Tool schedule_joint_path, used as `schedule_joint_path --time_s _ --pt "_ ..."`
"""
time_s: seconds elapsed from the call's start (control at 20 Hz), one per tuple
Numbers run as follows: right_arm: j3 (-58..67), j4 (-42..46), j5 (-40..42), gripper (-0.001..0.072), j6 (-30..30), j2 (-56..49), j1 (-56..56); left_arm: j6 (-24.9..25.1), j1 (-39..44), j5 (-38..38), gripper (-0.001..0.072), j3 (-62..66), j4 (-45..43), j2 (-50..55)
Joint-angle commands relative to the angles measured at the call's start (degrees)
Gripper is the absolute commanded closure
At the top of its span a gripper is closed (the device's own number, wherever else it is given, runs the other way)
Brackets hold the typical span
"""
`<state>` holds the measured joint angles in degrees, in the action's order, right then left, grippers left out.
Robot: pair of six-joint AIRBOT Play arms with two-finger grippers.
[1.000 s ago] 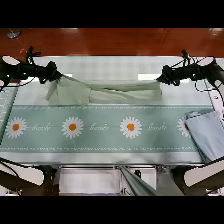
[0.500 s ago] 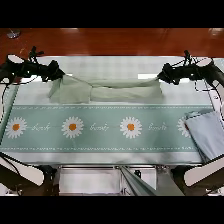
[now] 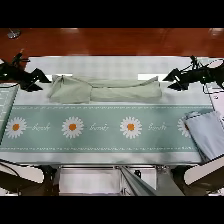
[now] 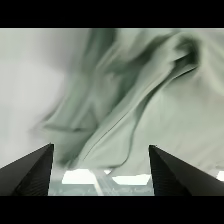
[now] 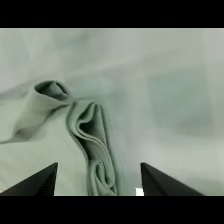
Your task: Fold the shirts.
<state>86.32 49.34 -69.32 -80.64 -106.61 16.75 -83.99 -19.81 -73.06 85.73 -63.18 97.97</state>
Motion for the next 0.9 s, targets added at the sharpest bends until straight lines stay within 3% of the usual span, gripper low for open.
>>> schedule_joint_path --time_s 0.0,0.1,0.2,0.25,0.3,0.35,0.4,0.45,0.65,0.85 --pt "0.0 -0.9 -6.0 0.0107 0.6 -3.0 -1.4 3.5 -0.8 10.1 0.0007 -12.4 1.3 -10.5" --pt "0.0 -1.3 -5.3 0.0107 0.5 -4.1 -3.9 8.8 0.9 15.4 0.0007 -19.5 8.9 -17.1" --pt "0.0 -3.4 -4.2 0.0111 0.8 -4.4 -6.2 11.8 3.8 16.0 0.0008 -23.3 13.8 -21.4" --pt "0.4 -5.2 -3.8 0.0244 1.7 -4.4 -7.0 11.8 5.8 15.1 0.0008 -23.7 14.2 -22.1" --pt "1.6 -6.3 -4.2 0.0582 2.1 -4.3 -7.3 11.8 8.2 14.1 0.0010 -23.6 14.2 -22.2" --pt "3.3 -6.9 -5.6 0.0687 2.4 -4.1 -7.3 11.8 10.4 14.2 0.0030 -23.5 14.2 -22.1" --pt "4.9 -6.6 -7.4 0.0687 2.9 -3.1 -7.3 11.9 12.5 14.6 0.0371 -23.5 14.3 -21.9" --pt "5.3 -5.3 -7.9 0.0687 3.0 -1.2 -6.8 12.5 14.6 15.6 0.0654 -23.5 14.8 -21.9" --pt "-2.1 10.3 -8.0 0.0687 3.0 14.9 -6.9 16.0 26.1 25.6 0.0675 -23.5 16.7 -21.6" --pt "-22.6 14.3 -3.8 0.0687 4.4 40.0 -6.9 13.4 41.9 33.7 0.0676 -18.6 16.7 -16.2"
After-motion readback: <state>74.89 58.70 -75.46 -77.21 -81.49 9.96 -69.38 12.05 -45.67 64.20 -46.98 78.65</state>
